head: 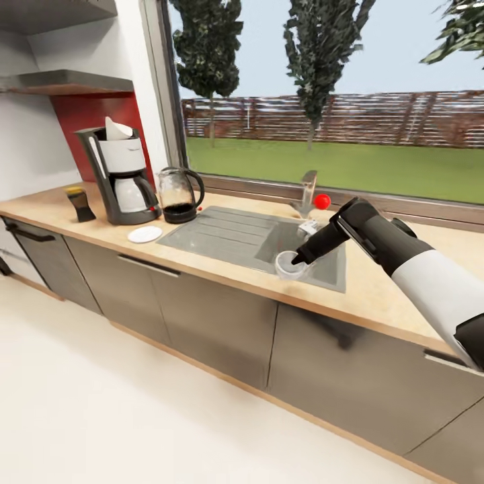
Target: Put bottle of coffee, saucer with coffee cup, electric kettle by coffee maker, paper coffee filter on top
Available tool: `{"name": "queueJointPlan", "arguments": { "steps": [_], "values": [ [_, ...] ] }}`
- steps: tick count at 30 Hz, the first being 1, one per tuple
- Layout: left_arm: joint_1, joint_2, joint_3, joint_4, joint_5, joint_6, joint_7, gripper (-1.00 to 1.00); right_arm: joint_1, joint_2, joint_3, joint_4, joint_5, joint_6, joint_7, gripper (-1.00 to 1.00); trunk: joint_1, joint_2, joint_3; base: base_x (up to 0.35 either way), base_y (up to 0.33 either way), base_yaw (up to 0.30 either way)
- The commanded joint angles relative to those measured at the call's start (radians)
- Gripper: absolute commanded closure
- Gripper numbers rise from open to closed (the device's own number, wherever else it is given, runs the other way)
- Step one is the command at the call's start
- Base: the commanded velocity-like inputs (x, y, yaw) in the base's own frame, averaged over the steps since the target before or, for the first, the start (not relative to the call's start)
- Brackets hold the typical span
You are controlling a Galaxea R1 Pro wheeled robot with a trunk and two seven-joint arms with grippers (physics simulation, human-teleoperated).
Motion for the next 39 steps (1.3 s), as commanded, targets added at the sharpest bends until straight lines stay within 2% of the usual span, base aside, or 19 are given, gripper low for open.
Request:
{"name": "queueJointPlan", "arguments": {
  "steps": [1,13,24,39],
  "values": [
    [-0.001,0.0,0.006,0.0,-0.001,0.011,-0.003,-1.0,-0.002,-0.001,0.003,-0.001,-0.001,0.005,0.002,1.0,0.0,-0.001,-0.001,0.002,0.311,0.271],
    [-0.001,0.0,0.006,0.0,-0.001,0.011,-0.003,-1.0,-0.002,-0.001,0.004,-0.001,-0.002,0.005,0.002,1.0,0.0,-0.001,-0.001,0.111,0.284,0.25],
    [-0.001,0.001,0.006,0.0,-0.001,0.012,-0.003,-1.0,-0.002,-0.001,0.001,-0.001,-0.002,0.004,0.002,1.0,0.0,-0.001,-0.001,0.282,0.21,0.017],
    [-0.001,0.001,0.006,0.0,-0.001,0.012,-0.004,-1.0,-0.002,-0.001,0.0,-0.001,-0.002,0.004,-0.001,1.0,0.0,-0.001,-0.001,0.159,0.303,0.0]
  ]
}}
